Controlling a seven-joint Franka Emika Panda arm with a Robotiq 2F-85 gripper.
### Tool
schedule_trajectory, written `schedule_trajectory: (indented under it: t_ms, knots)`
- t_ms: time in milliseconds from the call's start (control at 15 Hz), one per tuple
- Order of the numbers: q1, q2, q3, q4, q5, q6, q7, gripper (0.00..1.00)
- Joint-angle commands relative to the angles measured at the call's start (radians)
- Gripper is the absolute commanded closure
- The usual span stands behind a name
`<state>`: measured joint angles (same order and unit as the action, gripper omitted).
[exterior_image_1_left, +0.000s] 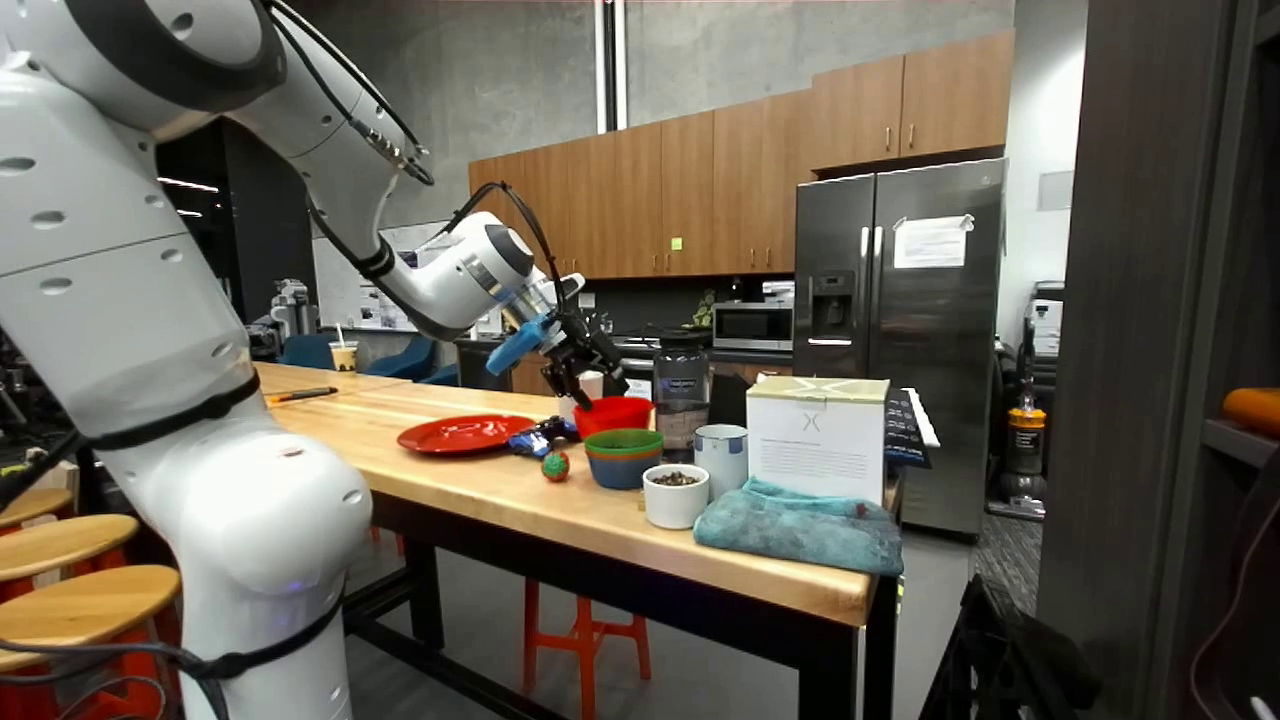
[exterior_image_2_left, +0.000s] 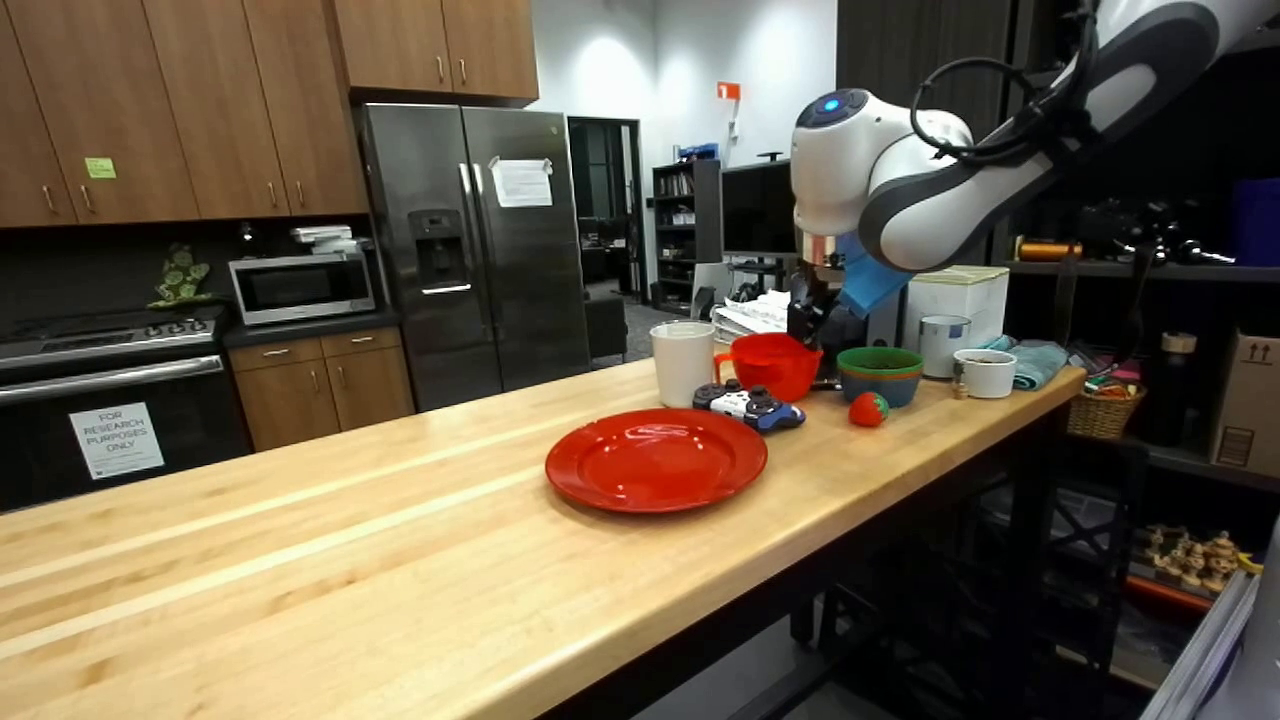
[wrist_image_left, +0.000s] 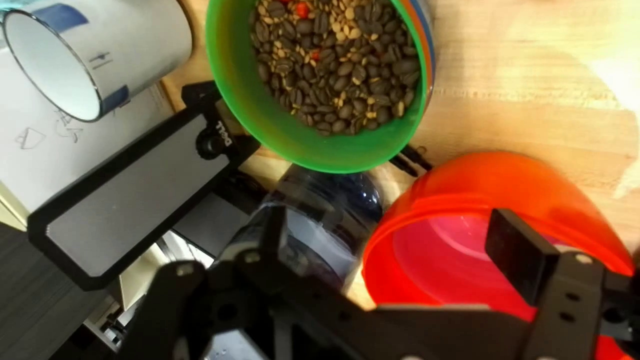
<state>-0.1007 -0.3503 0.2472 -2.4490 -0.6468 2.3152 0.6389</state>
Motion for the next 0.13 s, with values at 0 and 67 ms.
schedule_trajectory:
  t_ms: [0,67]
  knots:
    - [0.023,0.003,-0.021,0.003,-0.007,-0.006,0.005,0.00]
    - [0.023,0.005,-0.021,0.003,-0.007,-0.006,0.005,0.00]
